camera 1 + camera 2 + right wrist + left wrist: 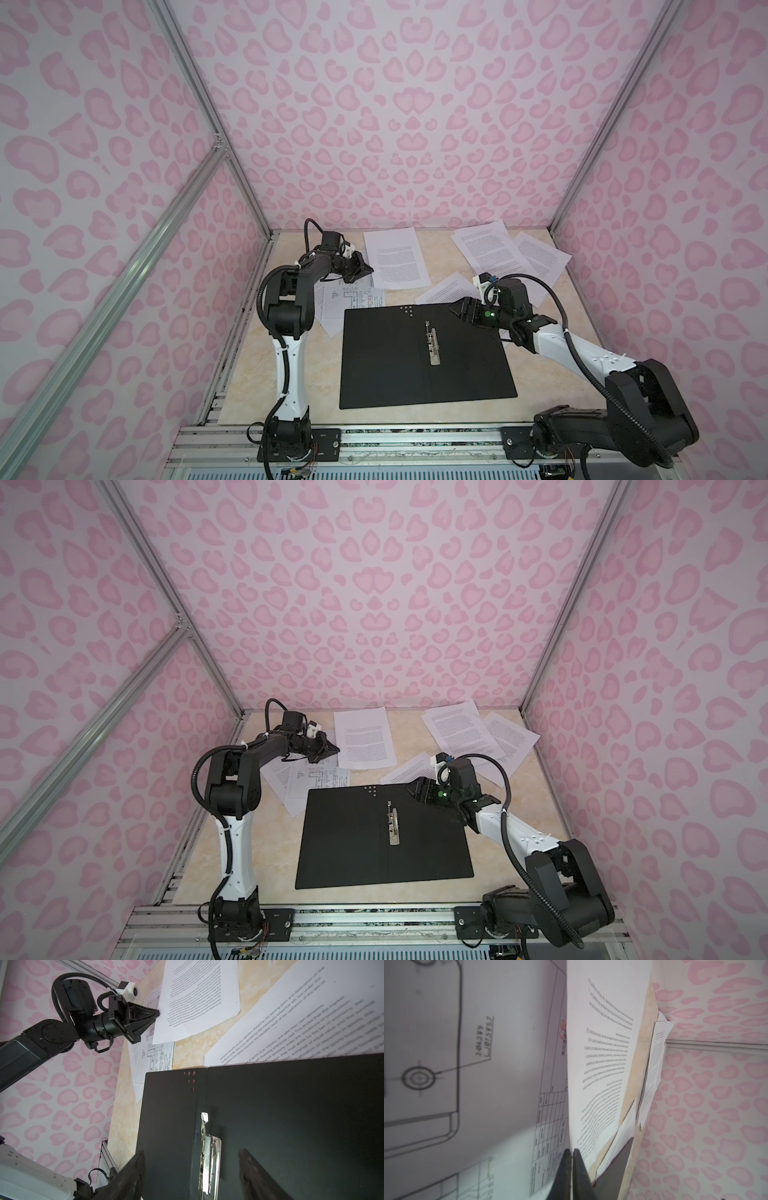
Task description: Put the files into the folder
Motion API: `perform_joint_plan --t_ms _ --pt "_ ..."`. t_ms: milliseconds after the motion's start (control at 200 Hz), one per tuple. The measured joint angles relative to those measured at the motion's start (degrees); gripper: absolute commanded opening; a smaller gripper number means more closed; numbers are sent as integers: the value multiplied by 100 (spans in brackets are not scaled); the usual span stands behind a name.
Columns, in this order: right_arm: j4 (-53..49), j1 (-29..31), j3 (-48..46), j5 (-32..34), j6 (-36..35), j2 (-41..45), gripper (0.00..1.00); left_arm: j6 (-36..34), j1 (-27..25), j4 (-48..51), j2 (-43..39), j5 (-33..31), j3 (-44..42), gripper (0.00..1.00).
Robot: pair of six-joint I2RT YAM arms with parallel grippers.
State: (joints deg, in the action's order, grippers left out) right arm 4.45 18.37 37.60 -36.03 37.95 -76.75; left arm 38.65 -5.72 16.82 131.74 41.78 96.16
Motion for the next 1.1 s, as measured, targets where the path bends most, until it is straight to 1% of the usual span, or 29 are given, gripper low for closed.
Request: perform_joint_plan --t_ms 120,165,195,250,270,360,435,535,600,670,725,755,770,840,910,1005,1100 --pt "-4 0 111 26 -35 -26 73 223 -57 -61 59 -184 9 3" --pt "-9 -2 170 68 -87 -15 77 264 -74 -55 68 -238 7 3" --pt "-48 -11 221 131 -136 7 81 348 -94 -63 66 -238 -2 3" --pt "-87 -33 302 232 -216 72 95 363 -144 -155 17 -225 -50 3" --pt "-85 -55 321 249 -240 92 97 382 -168 -192 -24 -210 -98 3" --pt "52 -299 330 350 -273 118 98 481 -240 -326 -293 -120 -439 4" --pt "179 -601 319 439 -127 33 98 514 -299 -308 -575 -79 -728 4" --pt "317 -868 433 446 -63 -240 98 610 -411 -363 -1029 31 -1032 4" --pt "509 -1005 575 313 35 -535 98 682 -472 -374 -1401 98 -1204 4" --pt "706 -1145 704 181 151 -874 96 798 -527 -417 -1943 177 -1397 4" --pt "852 -1222 796 87 302 -1147 95 894 -535 -494 -2500 249 -1574 4" --pt "935 -1235 835 61 382 -1279 94 999 -531 -533 -2964 308 -1696 4" --pt "979 -1233 848 50 415 -1340 94 1010 -531 -551 -3038 323 -1711 4" --pt "1167 -1193 868 -70 568 -1558 93 1141 -557 -935 -3547 466 -1779 4" --pt "1432 -1158 846 -203 804 -1729 93 1290 -678 -1172 -3659 564 -1792 4" --pt "1749 -1163 726 -374 1104 -1801 94 1423 -859 -1067 -3657 601 -1777 4" --pt "2065 -1187 627 -496 1370 -1784 95 1521 -1043 -1082 -3624 671 -1561 4"
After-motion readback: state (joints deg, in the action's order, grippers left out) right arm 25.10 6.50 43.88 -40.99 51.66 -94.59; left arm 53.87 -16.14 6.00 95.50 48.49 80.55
